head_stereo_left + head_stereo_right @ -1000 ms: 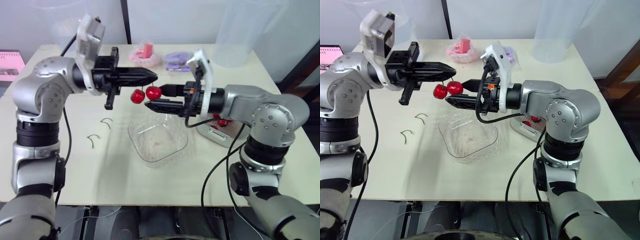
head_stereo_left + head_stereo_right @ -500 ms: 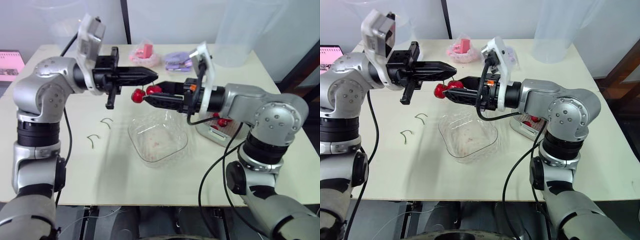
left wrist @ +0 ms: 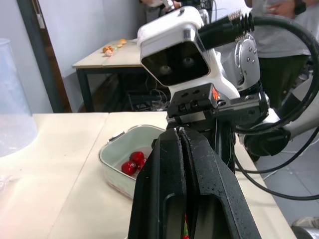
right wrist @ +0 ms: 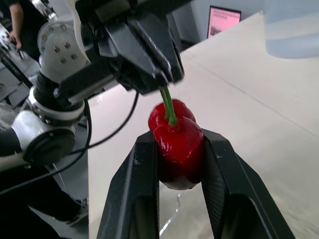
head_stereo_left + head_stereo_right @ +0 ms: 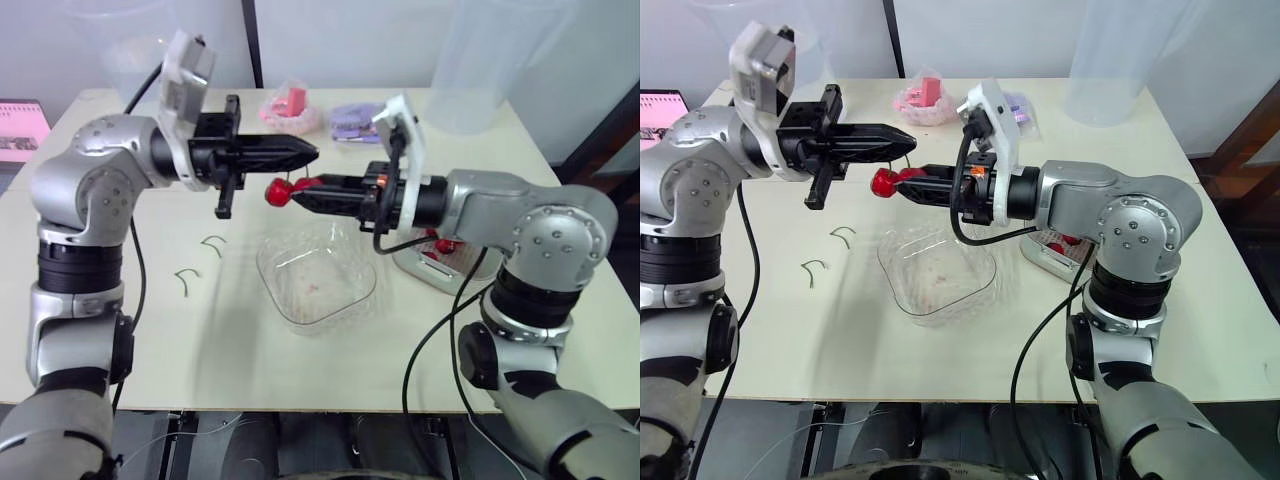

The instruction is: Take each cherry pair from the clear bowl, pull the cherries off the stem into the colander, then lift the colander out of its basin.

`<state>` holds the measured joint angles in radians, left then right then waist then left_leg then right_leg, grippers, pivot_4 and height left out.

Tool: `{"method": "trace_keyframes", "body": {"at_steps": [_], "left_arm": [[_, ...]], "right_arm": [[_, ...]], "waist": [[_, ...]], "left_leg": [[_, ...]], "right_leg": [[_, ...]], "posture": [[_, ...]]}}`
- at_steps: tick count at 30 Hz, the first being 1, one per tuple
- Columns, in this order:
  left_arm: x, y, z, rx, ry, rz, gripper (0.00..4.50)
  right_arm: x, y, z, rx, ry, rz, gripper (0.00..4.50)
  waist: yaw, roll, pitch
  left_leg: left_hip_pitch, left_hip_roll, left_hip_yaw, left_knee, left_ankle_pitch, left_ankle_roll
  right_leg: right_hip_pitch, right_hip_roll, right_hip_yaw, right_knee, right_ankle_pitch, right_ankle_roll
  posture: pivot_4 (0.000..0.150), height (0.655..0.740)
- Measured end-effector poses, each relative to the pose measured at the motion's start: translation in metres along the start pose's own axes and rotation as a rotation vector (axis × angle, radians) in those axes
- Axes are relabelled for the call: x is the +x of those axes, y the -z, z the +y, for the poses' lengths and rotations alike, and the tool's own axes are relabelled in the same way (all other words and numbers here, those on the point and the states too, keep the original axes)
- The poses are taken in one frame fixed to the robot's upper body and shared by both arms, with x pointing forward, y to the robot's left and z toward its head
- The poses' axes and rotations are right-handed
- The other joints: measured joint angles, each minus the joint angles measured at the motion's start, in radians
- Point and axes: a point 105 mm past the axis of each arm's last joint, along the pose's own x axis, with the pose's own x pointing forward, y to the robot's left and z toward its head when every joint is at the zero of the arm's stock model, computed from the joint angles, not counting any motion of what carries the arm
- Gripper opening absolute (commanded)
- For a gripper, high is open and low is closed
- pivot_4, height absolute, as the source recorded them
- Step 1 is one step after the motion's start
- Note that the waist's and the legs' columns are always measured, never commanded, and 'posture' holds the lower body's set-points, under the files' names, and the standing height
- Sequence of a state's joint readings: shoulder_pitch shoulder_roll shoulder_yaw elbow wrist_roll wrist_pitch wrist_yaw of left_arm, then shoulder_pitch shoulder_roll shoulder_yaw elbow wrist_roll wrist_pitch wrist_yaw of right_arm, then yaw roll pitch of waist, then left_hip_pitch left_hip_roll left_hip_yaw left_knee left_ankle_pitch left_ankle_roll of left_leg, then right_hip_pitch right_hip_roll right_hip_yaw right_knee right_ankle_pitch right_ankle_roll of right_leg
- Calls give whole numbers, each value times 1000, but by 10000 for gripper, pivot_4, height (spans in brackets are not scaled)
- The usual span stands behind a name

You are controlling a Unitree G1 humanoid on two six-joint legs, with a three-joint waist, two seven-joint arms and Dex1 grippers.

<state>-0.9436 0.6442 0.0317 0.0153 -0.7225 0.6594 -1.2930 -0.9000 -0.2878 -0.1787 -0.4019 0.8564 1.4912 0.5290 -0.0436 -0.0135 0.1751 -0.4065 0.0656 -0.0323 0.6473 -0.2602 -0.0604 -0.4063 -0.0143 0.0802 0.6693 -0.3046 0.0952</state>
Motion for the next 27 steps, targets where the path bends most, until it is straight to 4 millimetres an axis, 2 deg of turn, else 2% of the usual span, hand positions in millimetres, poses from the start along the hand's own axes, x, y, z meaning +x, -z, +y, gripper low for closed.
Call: {"method": "trace_keyframes", "body": {"at_steps": [5,8,10,13,15,18,19,20,22,24,26,27], "left_arm": [[0,-1,1,4,-9,-4,0],[0,-2,1,13,-9,-7,0],[1,-2,1,19,-9,-7,0],[0,-2,0,27,-12,-3,0],[0,-2,-1,27,-10,-3,0],[1,1,-1,21,-11,-7,0],[1,1,-1,20,-11,-7,0],[-1,4,-1,13,-16,-6,0],[4,4,-2,24,-4,-19,0],[3,4,-1,25,-9,-16,0],[4,4,-1,26,-6,-17,0],[4,5,-1,28,-5,-14,0]], "right_arm": [[-7,43,-9,57,41,137,6511],[-15,53,-13,56,69,158,6511],[-33,47,-24,13,145,150,6511],[-64,24,-39,-69,267,80,6511],[-83,20,-49,-112,346,85,6511],[-114,33,-74,-112,499,134,6511],[-116,34,-75,-109,509,137,6511],[-131,46,-90,-61,587,164,6511],[-157,66,-104,-100,692,256,6511],[-166,79,-112,-96,731,296,6511],[-167,87,-115,-100,730,313,16626],[-168,88,-116,-107,731,317,19970]], "waist": [[0,0,0],[0,0,0],[0,0,0],[3,0,0],[4,0,0],[4,0,0],[4,0,0],[3,0,0],[3,0,0],[3,0,0],[-1,0,0],[-1,0,0]], "left_leg": [[0,0,0,0,0,0],[0,0,0,0,0,0],[-1,0,0,0,0,0],[-1,0,0,0,0,0],[-1,0,0,0,-1,1],[-1,0,1,0,-1,2],[-1,0,1,0,-1,2],[-1,0,1,0,-1,2],[-1,0,1,0,-1,2],[-1,0,1,0,-1,2],[0,0,2,0,-1,2],[0,0,2,0,-1,2]], "right_leg": [[0,0,0,-1,0,0],[0,0,0,-1,0,0],[0,0,0,-1,0,0],[0,0,0,-2,0,0],[1,0,0,-3,0,0],[1,0,0,-4,0,0],[1,0,0,-4,0,0],[1,0,1,-4,0,0],[1,1,1,-4,0,0],[1,0,1,-4,0,0],[1,0,2,-4,0,0],[1,1,2,-3,0,0]], "posture": [[1500,7367],[1500,7367],[1500,7367],[1500,7367],[1500,7367],[1500,7367],[1500,7367],[1500,7367],[1500,7367],[1500,7367],[1500,7367],[1500,7367]]}}
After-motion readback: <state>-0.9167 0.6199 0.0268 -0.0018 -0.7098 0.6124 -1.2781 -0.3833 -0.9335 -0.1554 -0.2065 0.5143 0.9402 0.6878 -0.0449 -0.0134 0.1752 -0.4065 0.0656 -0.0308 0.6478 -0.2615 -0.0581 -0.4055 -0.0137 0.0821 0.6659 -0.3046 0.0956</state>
